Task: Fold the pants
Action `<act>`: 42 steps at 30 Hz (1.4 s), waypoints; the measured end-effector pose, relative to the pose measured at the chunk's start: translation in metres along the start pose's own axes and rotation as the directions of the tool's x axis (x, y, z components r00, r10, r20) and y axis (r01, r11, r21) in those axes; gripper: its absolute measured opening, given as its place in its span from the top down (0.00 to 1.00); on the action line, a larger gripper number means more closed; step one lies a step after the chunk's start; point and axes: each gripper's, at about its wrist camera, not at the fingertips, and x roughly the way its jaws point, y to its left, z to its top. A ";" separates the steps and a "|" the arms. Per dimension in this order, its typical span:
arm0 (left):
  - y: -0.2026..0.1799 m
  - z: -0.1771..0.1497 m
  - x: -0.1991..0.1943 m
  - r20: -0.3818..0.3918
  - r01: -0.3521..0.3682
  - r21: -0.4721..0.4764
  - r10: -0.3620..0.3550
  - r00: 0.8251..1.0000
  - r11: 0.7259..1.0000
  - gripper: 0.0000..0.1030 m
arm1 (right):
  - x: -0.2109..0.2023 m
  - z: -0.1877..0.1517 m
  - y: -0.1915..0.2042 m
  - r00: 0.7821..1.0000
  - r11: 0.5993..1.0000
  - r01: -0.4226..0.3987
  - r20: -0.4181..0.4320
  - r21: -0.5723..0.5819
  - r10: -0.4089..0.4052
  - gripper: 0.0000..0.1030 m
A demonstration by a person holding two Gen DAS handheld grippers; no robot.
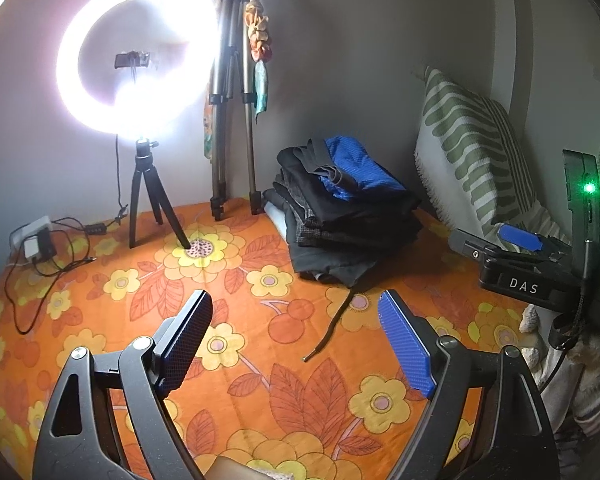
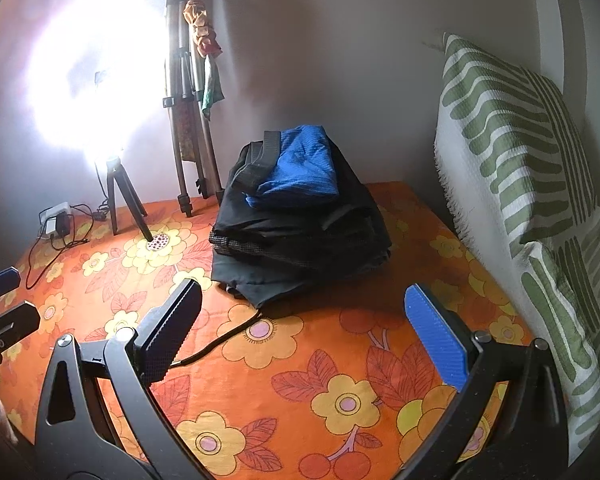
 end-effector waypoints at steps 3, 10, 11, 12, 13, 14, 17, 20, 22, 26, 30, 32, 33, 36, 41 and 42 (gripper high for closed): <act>-0.001 0.000 -0.001 0.002 -0.002 0.005 0.002 1.000 1.000 0.17 | 0.000 0.000 0.001 1.000 1.000 0.001 0.001 -0.007 -0.001 0.00; -0.004 -0.001 -0.001 -0.002 0.002 0.007 -0.002 1.000 1.000 0.17 | -0.001 -0.001 0.004 1.000 1.000 -0.001 0.003 -0.010 0.002 0.00; -0.005 -0.001 -0.001 -0.001 0.001 0.009 -0.001 1.000 1.000 0.17 | -0.001 -0.001 0.004 1.000 1.000 -0.002 0.004 -0.011 0.002 0.00; -0.005 -0.001 -0.001 0.001 0.000 0.012 0.000 1.000 1.000 0.17 | -0.001 0.000 0.004 1.000 1.000 -0.002 0.004 -0.012 0.002 0.00; -0.006 -0.002 -0.001 0.001 0.000 0.013 0.000 1.000 1.000 0.17 | -0.001 -0.001 0.005 1.000 1.000 -0.004 0.004 -0.013 0.004 0.00; -0.006 -0.002 -0.002 0.001 0.001 0.015 -0.001 1.000 1.000 0.17 | 0.000 0.000 0.006 1.000 1.000 -0.004 0.003 -0.014 0.004 0.00; -0.007 -0.002 -0.002 0.003 -0.001 0.015 0.001 1.000 1.000 0.17 | 0.001 -0.001 0.007 1.000 1.000 -0.006 0.001 -0.019 0.006 0.00; -0.007 -0.002 -0.003 0.003 -0.001 0.015 0.001 1.000 1.000 0.17 | 0.000 -0.001 0.009 1.000 1.000 -0.004 0.001 -0.024 0.004 0.00; -0.006 -0.002 -0.003 0.003 -0.002 0.016 0.002 1.000 1.000 0.17 | 0.001 -0.001 0.009 1.000 1.000 -0.003 0.001 -0.024 0.003 0.00; -0.006 -0.002 -0.004 0.004 -0.001 0.016 0.001 1.000 1.000 0.17 | 0.002 -0.001 0.009 1.000 1.000 -0.003 -0.002 -0.019 0.003 0.00; -0.006 -0.002 -0.004 0.002 -0.003 0.016 0.003 1.000 1.000 0.17 | 0.003 -0.001 0.008 1.000 1.000 -0.003 -0.007 -0.017 0.003 0.00; -0.006 -0.002 -0.005 0.002 -0.004 0.014 0.004 1.000 1.000 0.17 | 0.003 -0.002 0.008 1.000 1.000 -0.004 -0.009 -0.018 0.004 0.00; -0.006 -0.002 -0.006 0.002 -0.005 0.013 0.005 1.000 1.000 0.17 | 0.003 -0.002 0.008 1.000 1.000 -0.004 -0.010 -0.019 0.004 0.00; -0.004 -0.002 -0.008 0.000 -0.010 0.010 0.010 1.000 1.000 0.17 | 0.003 -0.004 0.009 1.000 1.000 0.000 -0.010 -0.025 0.000 0.00; -0.004 -0.003 -0.009 -0.006 -0.019 0.010 0.019 1.000 1.000 0.17 | 0.003 -0.005 0.010 1.000 1.000 0.001 -0.011 -0.029 -0.001 0.00; -0.004 -0.003 -0.009 -0.005 -0.022 0.011 0.022 1.000 1.000 0.17 | 0.003 -0.005 0.010 1.000 1.000 0.001 -0.011 -0.029 -0.001 0.00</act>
